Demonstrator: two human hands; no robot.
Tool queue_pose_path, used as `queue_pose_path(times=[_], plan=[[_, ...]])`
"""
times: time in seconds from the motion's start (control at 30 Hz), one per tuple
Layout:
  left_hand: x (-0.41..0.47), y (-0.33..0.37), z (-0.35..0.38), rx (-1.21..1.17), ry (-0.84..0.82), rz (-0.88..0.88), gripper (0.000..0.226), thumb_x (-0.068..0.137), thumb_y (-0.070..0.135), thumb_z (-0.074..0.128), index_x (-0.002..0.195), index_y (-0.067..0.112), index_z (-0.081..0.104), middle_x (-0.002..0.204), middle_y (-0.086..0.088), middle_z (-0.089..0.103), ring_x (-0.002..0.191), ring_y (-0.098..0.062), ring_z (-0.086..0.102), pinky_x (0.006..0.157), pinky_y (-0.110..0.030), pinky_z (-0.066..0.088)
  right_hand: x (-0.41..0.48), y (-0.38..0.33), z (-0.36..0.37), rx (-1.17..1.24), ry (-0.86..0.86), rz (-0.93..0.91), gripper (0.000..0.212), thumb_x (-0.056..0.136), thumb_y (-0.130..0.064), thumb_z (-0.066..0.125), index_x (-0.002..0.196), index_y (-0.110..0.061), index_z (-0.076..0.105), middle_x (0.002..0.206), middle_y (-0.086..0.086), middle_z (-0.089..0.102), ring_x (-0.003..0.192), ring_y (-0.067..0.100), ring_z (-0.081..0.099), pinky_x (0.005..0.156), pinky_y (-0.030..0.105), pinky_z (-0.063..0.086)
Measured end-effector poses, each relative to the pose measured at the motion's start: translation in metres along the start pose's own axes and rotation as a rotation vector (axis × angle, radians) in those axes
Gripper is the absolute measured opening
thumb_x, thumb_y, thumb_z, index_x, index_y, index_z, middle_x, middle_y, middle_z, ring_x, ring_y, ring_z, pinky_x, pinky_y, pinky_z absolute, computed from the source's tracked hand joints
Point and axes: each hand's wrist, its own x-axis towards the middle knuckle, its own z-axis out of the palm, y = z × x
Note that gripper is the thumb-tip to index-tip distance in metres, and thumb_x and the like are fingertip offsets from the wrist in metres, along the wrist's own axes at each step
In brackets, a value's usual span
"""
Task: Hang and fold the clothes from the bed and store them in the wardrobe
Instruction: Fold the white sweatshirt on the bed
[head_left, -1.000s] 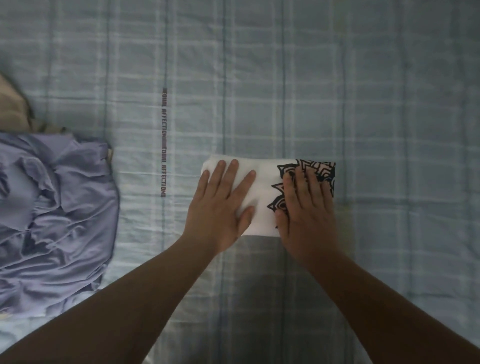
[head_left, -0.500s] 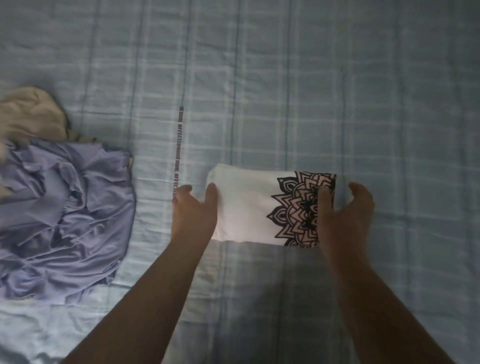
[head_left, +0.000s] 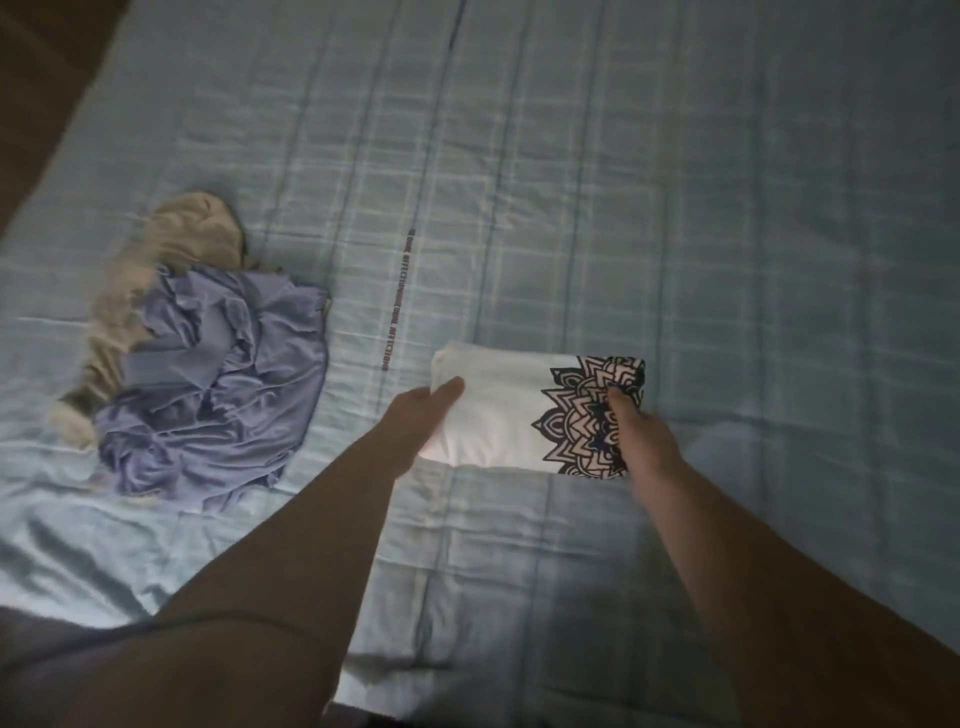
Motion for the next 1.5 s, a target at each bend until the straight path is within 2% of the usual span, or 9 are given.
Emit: queue_pose_path(times=[0.3,0.53,0.63,0.77,0.9,1.0,1.27,1.37,1.5], plan=[[-0.129,-0.027,-0.055,-0.241,-0.255,0.144,0.052,0.089,0.042,0.072,0.128,0.009,0.064,0.124,-0.01,0.071,0.118,-0.027,0.065,0.103,-0.046,0.049,-0.144,0.024,-0.034,0.299,-0.133,-0.245,0.039,0.092,-0.049,0.059,0.117,-0.02,0.067,0.103,0.006,0.076,0.094,0.027,0.074,0.09,0.049,0.056],[-0.28,-0.041,-0.193,-0.283,-0.358,0.412,0.043,0.098,0.032,0.057,0.133,0.007,0.059,0.13,-0.012,0.067,0.122,-0.029,0.063,0.102,-0.045,0.048,-0.319,0.007,0.014,0.351,-0.309,-0.477,0.034,0.098,-0.041,0.052,0.122,-0.02,0.065,0.113,0.007,0.074,0.105,0.027,0.07,0.092,0.044,0.052],[-0.345,-0.065,-0.283,-0.31,-0.247,0.524,0.042,0.099,0.032,0.057,0.132,0.008,0.061,0.129,-0.012,0.068,0.12,-0.03,0.064,0.1,-0.045,0.049,-0.405,-0.002,0.073,0.27,-0.415,-0.584,0.043,0.095,-0.049,0.051,0.122,-0.019,0.065,0.113,0.007,0.074,0.105,0.027,0.07,0.092,0.045,0.052],[-0.425,-0.115,-0.409,-0.377,0.028,0.6,0.056,0.089,0.047,0.07,0.132,0.013,0.061,0.129,-0.011,0.067,0.119,-0.03,0.064,0.102,-0.05,0.048,-0.516,-0.008,0.173,0.128,-0.542,-0.709,0.084,0.064,-0.081,0.063,0.122,-0.021,0.066,0.115,0.005,0.073,0.105,0.024,0.07,0.092,0.044,0.052],[-0.502,-0.18,-0.51,-0.437,0.371,0.615,0.068,0.072,0.075,0.071,0.12,0.026,0.066,0.114,-0.01,0.072,0.101,-0.041,0.068,0.08,-0.068,0.052,-0.606,-0.003,0.277,0.071,-0.748,-0.709,0.048,0.096,-0.055,0.046,0.12,-0.019,0.066,0.113,0.002,0.074,0.1,0.017,0.072,0.081,0.034,0.058],[-0.546,-0.227,-0.563,-0.57,0.621,0.644,0.073,0.068,0.082,0.064,0.119,0.03,0.068,0.115,-0.002,0.074,0.107,-0.027,0.07,0.094,-0.06,0.053,-0.672,0.01,0.345,-0.026,-0.927,-0.723,0.041,0.1,-0.046,0.044,0.112,-0.016,0.07,0.108,0.005,0.075,0.101,0.02,0.072,0.084,0.035,0.056],[-0.6,-0.306,-0.654,-0.781,1.059,0.609,0.032,0.099,0.051,0.051,0.113,0.029,0.07,0.104,0.01,0.076,0.099,-0.012,0.072,0.078,-0.032,0.06,-0.76,0.023,0.506,-0.354,-1.007,-1.017,0.059,0.084,-0.076,0.048,0.112,-0.029,0.072,0.104,-0.009,0.075,0.097,0.01,0.071,0.093,0.039,0.054],[-0.603,-0.315,-0.679,-0.832,1.171,0.583,0.026,0.097,0.053,0.053,0.102,0.037,0.072,0.103,0.007,0.077,0.099,-0.014,0.072,0.091,-0.044,0.058,-0.773,0.021,0.561,-0.405,-1.006,-1.092,0.04,0.1,-0.057,0.037,0.11,-0.031,0.066,0.09,-0.023,0.067,0.076,-0.007,0.064,0.067,0.021,0.05],[-0.594,-0.307,-0.726,-0.888,1.291,0.58,0.032,0.094,0.059,0.052,0.104,0.037,0.073,0.107,0.002,0.076,0.102,-0.019,0.072,0.094,-0.054,0.056,-0.79,0.004,0.637,-0.474,-1.061,-1.153,0.038,0.1,-0.057,0.035,0.11,-0.031,0.062,0.094,-0.021,0.063,0.082,-0.003,0.058,0.068,0.022,0.044]])
